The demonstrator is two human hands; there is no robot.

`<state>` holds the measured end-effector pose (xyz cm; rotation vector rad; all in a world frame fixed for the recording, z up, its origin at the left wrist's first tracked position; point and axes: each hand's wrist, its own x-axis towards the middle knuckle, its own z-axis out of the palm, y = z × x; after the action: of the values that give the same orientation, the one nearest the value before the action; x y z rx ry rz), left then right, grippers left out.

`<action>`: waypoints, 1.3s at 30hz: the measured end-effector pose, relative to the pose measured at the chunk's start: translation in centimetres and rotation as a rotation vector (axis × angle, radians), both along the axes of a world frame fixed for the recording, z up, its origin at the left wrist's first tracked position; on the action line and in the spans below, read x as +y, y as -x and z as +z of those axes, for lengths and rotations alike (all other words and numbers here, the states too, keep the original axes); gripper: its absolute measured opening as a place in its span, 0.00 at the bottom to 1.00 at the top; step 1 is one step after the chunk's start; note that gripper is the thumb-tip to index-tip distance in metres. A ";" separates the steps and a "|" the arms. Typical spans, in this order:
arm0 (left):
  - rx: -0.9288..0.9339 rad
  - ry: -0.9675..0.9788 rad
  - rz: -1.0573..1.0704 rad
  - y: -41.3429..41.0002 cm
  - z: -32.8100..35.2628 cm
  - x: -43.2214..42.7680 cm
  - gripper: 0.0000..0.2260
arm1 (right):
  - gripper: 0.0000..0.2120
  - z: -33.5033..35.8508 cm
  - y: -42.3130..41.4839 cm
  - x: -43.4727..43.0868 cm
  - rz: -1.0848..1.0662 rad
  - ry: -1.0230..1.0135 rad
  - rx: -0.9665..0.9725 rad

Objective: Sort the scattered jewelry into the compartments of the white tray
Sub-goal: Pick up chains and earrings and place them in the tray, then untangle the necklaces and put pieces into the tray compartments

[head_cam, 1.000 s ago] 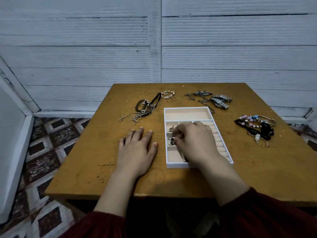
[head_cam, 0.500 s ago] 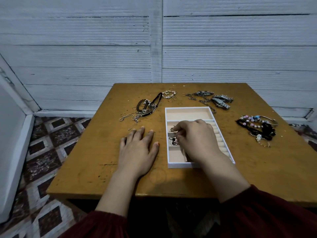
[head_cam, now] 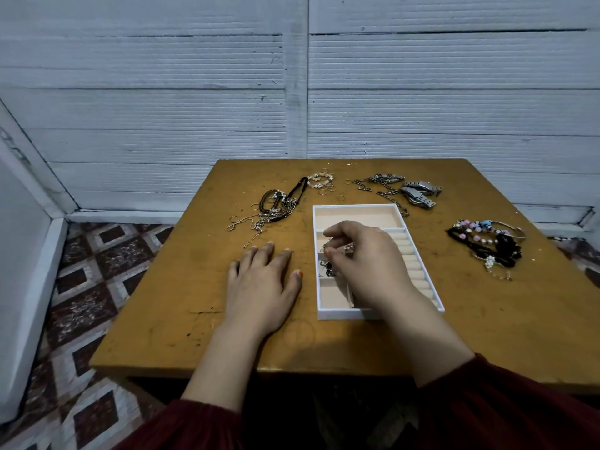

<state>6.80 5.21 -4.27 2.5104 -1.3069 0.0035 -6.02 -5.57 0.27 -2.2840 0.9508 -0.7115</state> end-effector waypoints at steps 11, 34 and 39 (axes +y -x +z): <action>0.088 0.363 0.025 -0.4 1.4 0.1 0.11 | 0.10 0.6 -3.1 0.5 0.093 0.015 -0.098; 0.330 0.757 0.394 -11.6 1.6 -4.3 0.07 | 0.09 1.1 -12.8 -4.5 0.128 0.308 0.338; 0.300 0.754 0.378 -12.6 0.7 -4.7 0.08 | 0.08 1.1 -13.9 -6.3 0.065 0.375 0.430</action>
<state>19.42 0.53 -3.62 1.9544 -0.5461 0.1642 7.88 -11.90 1.32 -2.8617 0.9868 -0.3983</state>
